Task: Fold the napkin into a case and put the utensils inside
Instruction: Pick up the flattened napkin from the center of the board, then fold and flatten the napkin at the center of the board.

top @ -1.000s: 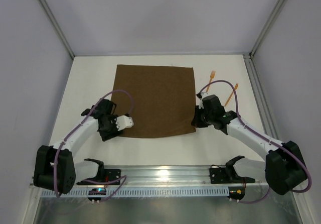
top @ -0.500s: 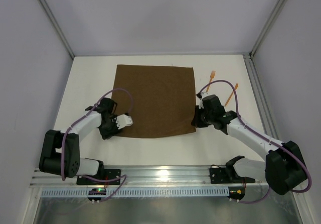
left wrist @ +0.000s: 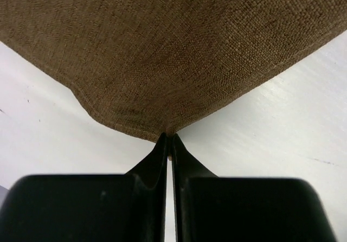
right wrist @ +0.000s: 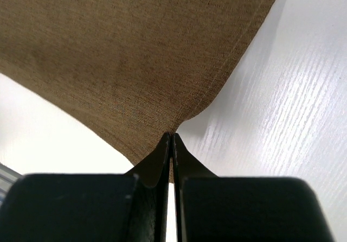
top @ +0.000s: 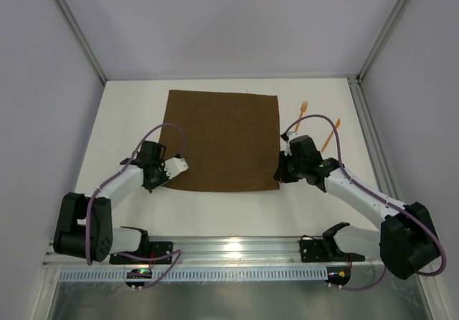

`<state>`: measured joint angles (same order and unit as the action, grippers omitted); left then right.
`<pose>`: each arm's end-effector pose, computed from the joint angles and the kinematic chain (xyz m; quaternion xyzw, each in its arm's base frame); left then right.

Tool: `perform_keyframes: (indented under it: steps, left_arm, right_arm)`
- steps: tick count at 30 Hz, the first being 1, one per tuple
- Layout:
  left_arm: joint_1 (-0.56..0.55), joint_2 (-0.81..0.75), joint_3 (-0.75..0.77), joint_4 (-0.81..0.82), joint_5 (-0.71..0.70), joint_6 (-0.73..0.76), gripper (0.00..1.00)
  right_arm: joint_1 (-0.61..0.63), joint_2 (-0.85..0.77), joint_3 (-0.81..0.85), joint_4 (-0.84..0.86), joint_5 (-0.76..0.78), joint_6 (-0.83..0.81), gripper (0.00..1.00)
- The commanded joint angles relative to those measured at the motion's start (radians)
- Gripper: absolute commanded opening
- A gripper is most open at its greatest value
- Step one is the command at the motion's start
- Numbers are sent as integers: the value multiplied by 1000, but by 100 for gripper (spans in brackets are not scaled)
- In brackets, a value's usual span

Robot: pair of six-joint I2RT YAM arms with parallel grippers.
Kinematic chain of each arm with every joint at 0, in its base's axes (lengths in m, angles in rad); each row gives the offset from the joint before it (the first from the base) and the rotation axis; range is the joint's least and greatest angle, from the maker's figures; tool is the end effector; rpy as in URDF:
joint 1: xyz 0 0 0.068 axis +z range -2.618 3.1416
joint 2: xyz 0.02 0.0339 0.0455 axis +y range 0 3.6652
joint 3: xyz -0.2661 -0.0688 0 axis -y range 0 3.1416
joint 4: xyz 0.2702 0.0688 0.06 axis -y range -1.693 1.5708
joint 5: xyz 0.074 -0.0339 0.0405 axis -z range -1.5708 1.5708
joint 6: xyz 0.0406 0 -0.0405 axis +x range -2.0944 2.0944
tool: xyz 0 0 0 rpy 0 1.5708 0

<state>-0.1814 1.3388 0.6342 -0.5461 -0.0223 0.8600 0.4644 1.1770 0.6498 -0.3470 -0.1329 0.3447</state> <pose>0.2358 -0.0423 0.1344 0.4896 0.8572 0.0634 0.1466 0.2255 0.1190 0.1875 -0.0787 0.9348 0.1914 0.2885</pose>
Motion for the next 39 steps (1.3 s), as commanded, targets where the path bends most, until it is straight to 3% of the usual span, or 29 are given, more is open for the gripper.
perform_keyframes:
  steps: [1,7,14,22,27,31,39]
  left_arm:
    - [8,-62,-44,124,32,-84,0]
    - [8,-277,38,-92,93,-168,0]
    - [8,-486,4,-305,91,-171,0]
    - [8,-747,156,-517,143,-237,0]
    - [8,-609,234,-326,85,-349,0]
    - [8,-271,364,-174,55,-439,0]
    - [16,173,561,107,-38,-483,0]
  right_arm:
    - [-3,-49,62,-53,-2,-27,3]
    - [-1,-126,90,-161,-1,-32,3]
    - [17,-229,73,-230,-37,-4,3]
    - [34,-402,102,-429,-28,42,3]
    - [-30,-294,183,-331,-54,24,3]
    - [-164,21,278,-213,-111,-27,3]
    - [-239,519,632,-149,-106,-70,3]
